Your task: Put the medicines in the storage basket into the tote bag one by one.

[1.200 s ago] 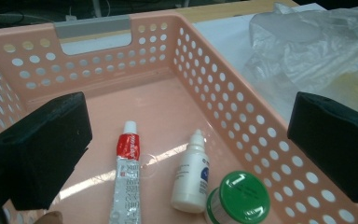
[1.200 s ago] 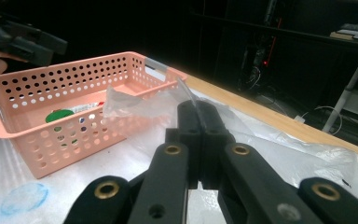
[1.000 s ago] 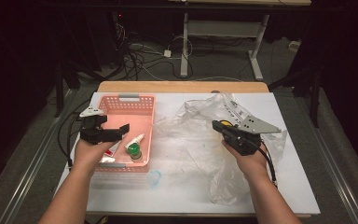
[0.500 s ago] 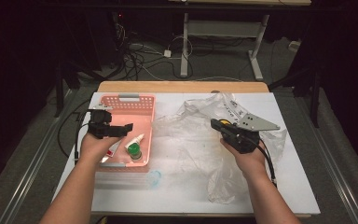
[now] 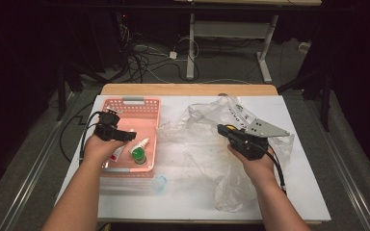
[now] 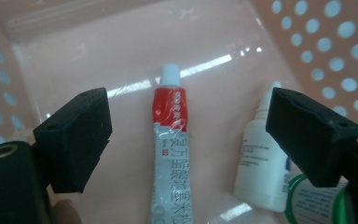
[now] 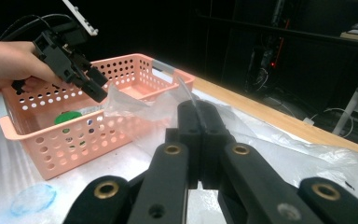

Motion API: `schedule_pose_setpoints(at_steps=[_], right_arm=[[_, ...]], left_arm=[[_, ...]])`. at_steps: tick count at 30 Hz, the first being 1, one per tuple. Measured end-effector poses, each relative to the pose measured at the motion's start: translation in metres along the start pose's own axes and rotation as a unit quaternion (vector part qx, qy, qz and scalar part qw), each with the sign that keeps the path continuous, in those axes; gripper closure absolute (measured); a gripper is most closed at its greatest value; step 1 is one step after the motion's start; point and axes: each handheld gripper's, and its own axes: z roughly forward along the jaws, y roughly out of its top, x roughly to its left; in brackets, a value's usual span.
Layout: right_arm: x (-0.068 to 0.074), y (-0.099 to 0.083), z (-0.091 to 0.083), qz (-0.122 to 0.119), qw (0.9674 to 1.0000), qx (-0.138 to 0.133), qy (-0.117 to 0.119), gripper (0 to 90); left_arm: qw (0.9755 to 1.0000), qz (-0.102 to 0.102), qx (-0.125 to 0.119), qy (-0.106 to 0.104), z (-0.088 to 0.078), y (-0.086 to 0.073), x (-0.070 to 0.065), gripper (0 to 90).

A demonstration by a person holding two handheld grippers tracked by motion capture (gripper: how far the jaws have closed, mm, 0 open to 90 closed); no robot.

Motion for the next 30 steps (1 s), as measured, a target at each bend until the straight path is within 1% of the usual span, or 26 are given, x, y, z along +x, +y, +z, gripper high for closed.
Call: schedule_pose_setpoints(at_steps=[2, 4, 6, 10, 13, 14, 17, 20, 23, 24, 28, 29, 30], right_arm=[[0.0, 0.0, -0.001, 0.0, 1.0, 0.0, 0.0, 90.0], [0.0, 0.0, -0.001, -0.001, 1.0, 0.0, 0.001, 90.0], [0.001, 0.0, -0.001, -0.001, 1.0, 0.001, 0.001, 90.0], [0.001, 0.0, 0.0, -0.004, 1.0, 0.001, 0.003, 90.0], [0.001, 0.0, -0.001, -0.002, 1.0, 0.002, 0.002, 90.0], [0.001, 0.0, -0.001, -0.002, 1.0, 0.003, 0.003, 90.0], [0.002, -0.001, 0.0, -0.003, 1.0, 0.004, 0.005, 90.0], [0.002, -0.001, 0.0, -0.005, 1.0, 0.005, 0.004, 90.0], [0.002, -0.001, 0.0, -0.004, 1.0, 0.006, 0.004, 90.0], [0.002, -0.001, 0.0, -0.004, 1.0, 0.006, 0.004, 90.0], [0.002, -0.001, 0.0, -0.005, 1.0, 0.006, 0.004, 90.0], [0.002, -0.002, 0.0, -0.004, 1.0, 0.006, 0.004, 90.0], [0.003, -0.002, 0.0, -0.002, 1.0, 0.007, 0.004, 90.0]], left_arm=[[0.9999, -0.005, 0.013, 0.005, 0.002, 0.0, 0.003, 14.3], [0.9997, -0.005, 0.023, 0.007, 0.003, 0.0, 0.005, 14.7], [0.9996, 0.002, 0.028, 0.003, 0.005, 0.0, 0.004, 15.9], [0.9988, 0.011, 0.047, 0.009, 0.009, -0.001, 0.002, 18.5], [0.9981, 0.004, 0.058, 0.021, 0.011, -0.002, 0.003, 21.3], [0.9979, 0.004, 0.06, 0.023, 0.012, -0.002, 0.003, 21.6], [0.9969, 0.008, 0.073, 0.028, 0.016, -0.002, 0.001, 26.2], [0.9952, 0.009, 0.088, 0.042, 0.019, -0.001, 0.001, 29.4], [0.9943, 0.009, 0.099, 0.037, 0.021, -0.001, 0.001, 31.0], [0.994, 0.013, 0.103, 0.035, 0.022, -0.001, 0.001, 32.0], [0.9915, 0.019, 0.122, 0.041, 0.027, -0.001, -0.001, 36.8], [0.9912, 0.018, 0.125, 0.039, 0.028, -0.001, -0.001, 36.9], [0.9915, 0.016, 0.124, 0.037, 0.028, -0.001, 0.0, 37.3]])
